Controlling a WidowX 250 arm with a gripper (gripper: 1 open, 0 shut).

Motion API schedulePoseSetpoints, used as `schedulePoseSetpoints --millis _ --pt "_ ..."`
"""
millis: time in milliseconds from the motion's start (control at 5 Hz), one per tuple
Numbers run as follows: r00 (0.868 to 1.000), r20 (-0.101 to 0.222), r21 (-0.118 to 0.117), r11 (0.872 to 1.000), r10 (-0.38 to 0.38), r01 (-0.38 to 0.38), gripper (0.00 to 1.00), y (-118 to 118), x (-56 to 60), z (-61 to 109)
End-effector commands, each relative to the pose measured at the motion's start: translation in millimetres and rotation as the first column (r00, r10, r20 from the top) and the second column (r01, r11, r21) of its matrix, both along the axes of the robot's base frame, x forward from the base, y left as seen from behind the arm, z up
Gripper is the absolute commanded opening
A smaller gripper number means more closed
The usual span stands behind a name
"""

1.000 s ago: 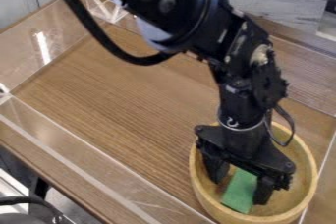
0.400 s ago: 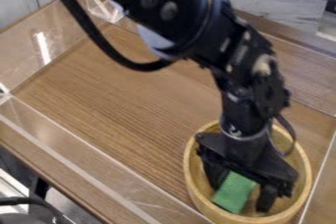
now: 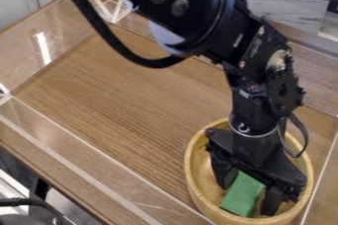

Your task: Remove the green block from inside the brown bowl and put it on the table

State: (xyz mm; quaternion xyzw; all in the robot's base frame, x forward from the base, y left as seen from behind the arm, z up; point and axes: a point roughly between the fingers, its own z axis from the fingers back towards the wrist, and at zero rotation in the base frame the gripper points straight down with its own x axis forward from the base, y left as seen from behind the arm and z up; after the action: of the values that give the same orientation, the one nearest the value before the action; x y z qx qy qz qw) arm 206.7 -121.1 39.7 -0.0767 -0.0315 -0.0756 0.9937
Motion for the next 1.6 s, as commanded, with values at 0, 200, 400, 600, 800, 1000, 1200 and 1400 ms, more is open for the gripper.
schedulePoseSetpoints --millis 0,200,400,600,800,1000,1200,1400 --pt "0.998 0.037 -0.018 0.998 -0.053 0.054 0.00 5 7.1 15.2" --pt "0.998 0.033 -0.015 0.998 -0.059 0.059 0.00 3 5.6 23.7" --pt "0.998 0.031 -0.011 0.998 -0.061 0.061 0.00 3 3.9 35.1" --pt "0.998 0.041 -0.007 0.999 -0.039 0.039 0.00 8 1.9 50.7" --pt "0.998 0.065 0.000 1.000 0.001 -0.001 0.00 18 1.4 82.0" --pt "0.990 0.087 0.003 0.994 0.112 -0.113 0.00 31 6.8 107.1" --pt "0.975 0.098 0.004 0.980 0.198 -0.199 0.00 44 10.7 121.7" --pt "0.974 0.099 0.010 0.978 0.205 -0.207 0.00 46 7.0 117.6"
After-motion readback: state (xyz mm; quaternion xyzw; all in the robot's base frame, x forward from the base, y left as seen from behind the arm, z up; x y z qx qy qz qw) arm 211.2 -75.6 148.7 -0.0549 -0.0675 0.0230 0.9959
